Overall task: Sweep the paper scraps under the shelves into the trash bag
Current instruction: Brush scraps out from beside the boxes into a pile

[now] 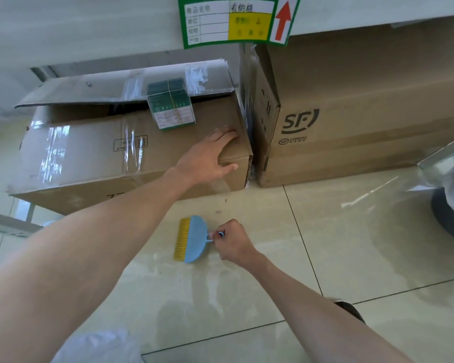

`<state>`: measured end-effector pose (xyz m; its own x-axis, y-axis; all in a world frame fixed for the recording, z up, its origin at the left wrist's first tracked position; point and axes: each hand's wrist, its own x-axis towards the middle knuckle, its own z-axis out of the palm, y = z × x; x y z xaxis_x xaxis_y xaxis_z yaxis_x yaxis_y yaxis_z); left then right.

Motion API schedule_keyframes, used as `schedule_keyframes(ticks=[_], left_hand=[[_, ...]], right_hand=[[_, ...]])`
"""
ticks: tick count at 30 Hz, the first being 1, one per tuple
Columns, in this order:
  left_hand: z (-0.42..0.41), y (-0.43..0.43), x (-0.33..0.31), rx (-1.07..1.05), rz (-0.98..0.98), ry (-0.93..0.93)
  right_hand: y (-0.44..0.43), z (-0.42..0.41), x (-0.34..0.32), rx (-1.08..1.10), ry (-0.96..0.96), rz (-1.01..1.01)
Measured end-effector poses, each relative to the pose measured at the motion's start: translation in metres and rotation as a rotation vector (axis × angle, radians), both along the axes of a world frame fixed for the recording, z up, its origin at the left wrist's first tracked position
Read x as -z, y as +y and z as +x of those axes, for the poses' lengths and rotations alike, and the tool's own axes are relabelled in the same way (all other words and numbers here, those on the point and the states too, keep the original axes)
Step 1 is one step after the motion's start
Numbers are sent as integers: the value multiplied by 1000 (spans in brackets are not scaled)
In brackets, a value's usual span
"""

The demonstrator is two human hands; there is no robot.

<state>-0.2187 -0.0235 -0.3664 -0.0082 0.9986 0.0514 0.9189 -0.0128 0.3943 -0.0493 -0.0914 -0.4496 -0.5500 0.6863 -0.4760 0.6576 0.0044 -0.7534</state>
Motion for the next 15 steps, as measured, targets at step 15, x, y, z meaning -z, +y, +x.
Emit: schedule_keyframes(ticks=[15], left_hand=[[-1,-5,-2,-1,-28,-16]], right_hand=[[66,95,-25,121,24,-50]])
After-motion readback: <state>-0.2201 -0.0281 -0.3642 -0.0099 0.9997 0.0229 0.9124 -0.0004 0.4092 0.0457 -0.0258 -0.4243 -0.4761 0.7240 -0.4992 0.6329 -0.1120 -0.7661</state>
